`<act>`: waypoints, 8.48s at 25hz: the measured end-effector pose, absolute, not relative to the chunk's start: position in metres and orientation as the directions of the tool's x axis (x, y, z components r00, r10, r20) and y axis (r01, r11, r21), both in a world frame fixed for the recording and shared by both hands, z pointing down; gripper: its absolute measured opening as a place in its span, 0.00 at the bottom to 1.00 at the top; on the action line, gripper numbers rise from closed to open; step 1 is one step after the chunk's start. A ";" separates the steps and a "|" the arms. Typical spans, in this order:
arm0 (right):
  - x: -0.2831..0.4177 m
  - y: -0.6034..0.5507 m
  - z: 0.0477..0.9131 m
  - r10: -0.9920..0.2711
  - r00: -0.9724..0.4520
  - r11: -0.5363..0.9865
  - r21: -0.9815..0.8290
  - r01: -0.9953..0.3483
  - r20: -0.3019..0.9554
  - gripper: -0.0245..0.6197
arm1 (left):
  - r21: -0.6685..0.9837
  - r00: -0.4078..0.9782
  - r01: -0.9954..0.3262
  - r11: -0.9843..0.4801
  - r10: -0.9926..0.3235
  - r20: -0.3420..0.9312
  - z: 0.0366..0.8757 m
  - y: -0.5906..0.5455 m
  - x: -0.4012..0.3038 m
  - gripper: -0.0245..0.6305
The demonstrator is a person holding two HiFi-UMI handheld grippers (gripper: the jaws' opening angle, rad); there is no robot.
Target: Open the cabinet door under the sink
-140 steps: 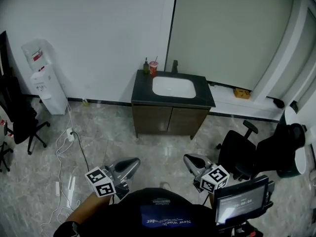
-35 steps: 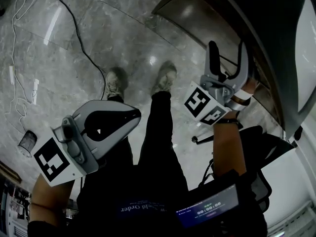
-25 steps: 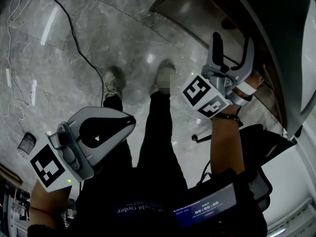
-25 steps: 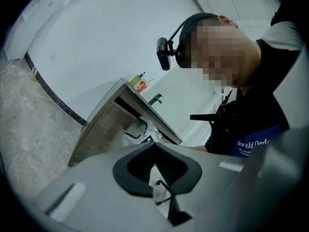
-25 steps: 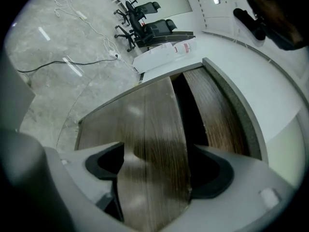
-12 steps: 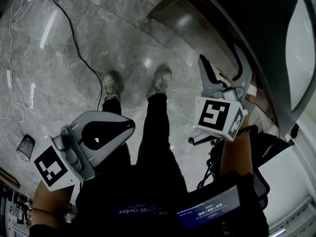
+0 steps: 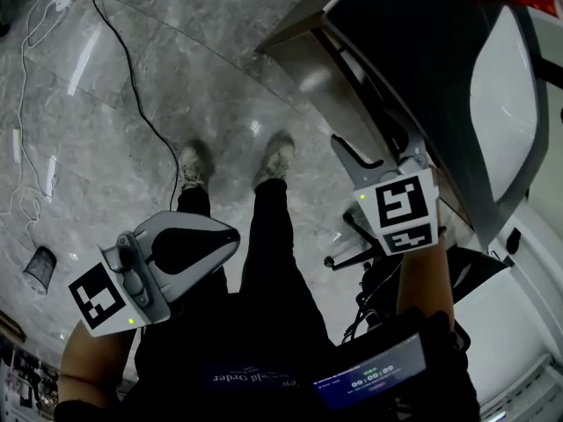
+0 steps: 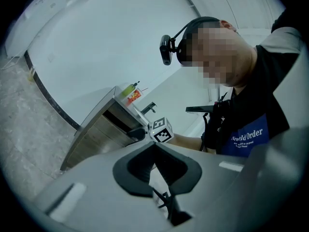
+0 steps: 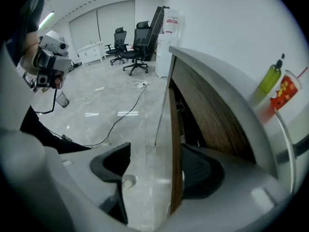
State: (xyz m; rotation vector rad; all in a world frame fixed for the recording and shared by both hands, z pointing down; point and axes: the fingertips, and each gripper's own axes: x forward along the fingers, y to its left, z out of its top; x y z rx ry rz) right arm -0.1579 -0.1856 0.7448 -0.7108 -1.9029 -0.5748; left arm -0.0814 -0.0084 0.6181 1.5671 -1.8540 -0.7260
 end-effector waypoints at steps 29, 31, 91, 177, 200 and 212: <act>-0.155 -0.222 0.791 -0.019 -0.242 0.759 0.171 0.628 0.970 0.25 | 0.782 -0.108 -0.619 0.072 -0.994 0.006 0.590 0.027 -0.114 0.04; -0.154 -0.221 0.798 0.000 -0.211 0.806 0.125 0.578 0.977 0.16 | 0.762 -0.091 -0.644 0.076 -0.996 0.022 0.588 0.034 -0.119 0.04; -0.113 -0.112 0.814 0.060 -0.060 0.961 -0.073 -0.265 0.996 0.16 | 0.675 0.798 -0.480 -0.561 -0.598 0.071 0.518 -0.038 -0.382 0.04; 0.321 0.206 0.275 -0.812 -0.508 0.506 -0.087 -0.858 0.288 0.04 | 0.436 0.974 0.061 -0.898 -0.042 -0.223 0.238 0.151 0.205 0.04; 0.586 0.029 0.275 -0.864 -0.420 0.401 -0.124 -0.907 0.278 0.04 | 0.425 0.977 0.103 -0.899 0.011 -0.214 0.248 -0.047 0.461 0.04; 0.633 -0.143 0.292 -0.562 -0.777 0.788 -0.104 -0.607 0.283 0.04 | 0.377 0.835 -0.414 -0.829 -0.510 -0.205 0.243 -0.167 0.461 0.04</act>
